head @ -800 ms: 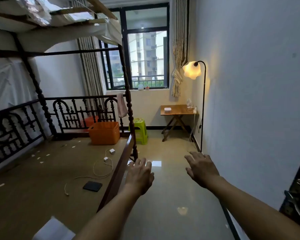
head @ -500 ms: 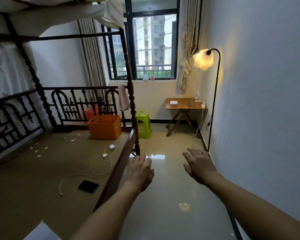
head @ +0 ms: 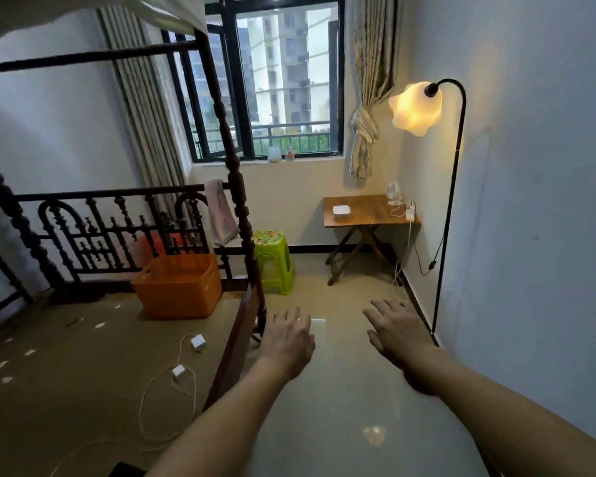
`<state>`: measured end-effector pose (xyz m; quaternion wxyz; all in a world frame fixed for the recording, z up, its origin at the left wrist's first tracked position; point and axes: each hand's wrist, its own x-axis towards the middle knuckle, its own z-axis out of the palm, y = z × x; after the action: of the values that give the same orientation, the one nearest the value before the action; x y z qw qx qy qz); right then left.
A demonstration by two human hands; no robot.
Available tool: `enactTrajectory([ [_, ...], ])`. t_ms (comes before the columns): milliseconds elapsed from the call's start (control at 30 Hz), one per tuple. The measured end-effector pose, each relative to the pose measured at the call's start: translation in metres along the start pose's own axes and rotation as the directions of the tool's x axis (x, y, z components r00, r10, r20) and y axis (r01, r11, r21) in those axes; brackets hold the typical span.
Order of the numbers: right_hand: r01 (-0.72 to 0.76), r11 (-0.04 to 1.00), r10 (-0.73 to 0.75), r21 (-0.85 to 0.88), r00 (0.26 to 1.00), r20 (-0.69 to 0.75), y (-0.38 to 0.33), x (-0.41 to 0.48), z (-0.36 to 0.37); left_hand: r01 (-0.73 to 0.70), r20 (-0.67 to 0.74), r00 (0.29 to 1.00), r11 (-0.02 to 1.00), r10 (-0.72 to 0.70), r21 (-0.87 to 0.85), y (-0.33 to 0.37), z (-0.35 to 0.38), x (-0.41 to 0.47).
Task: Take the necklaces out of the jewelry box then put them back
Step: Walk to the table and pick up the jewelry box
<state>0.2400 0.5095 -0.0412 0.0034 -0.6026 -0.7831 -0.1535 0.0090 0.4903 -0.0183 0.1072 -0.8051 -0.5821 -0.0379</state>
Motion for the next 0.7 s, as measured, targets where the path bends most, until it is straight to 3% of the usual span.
enactTrajectory([
  [267,-0.003,1.000,0.003,-0.011,1.000,-0.023,0.080,0.164,0.057,-0.023,-0.009,1.000,1.000,0.023,-0.001,-0.015,0.054,0.192],
  [533,0.033,0.999,-0.034,-0.006,0.998,-0.061,0.171,0.351,0.099,0.082,-0.030,0.996,0.996,-0.083,-0.037,-0.039,0.085,0.390],
  [700,0.073,0.997,-0.073,-0.001,0.995,-0.067,0.193,0.457,0.120,0.105,-0.010,0.994,0.992,-0.106,-0.062,-0.067,0.113,0.483],
])
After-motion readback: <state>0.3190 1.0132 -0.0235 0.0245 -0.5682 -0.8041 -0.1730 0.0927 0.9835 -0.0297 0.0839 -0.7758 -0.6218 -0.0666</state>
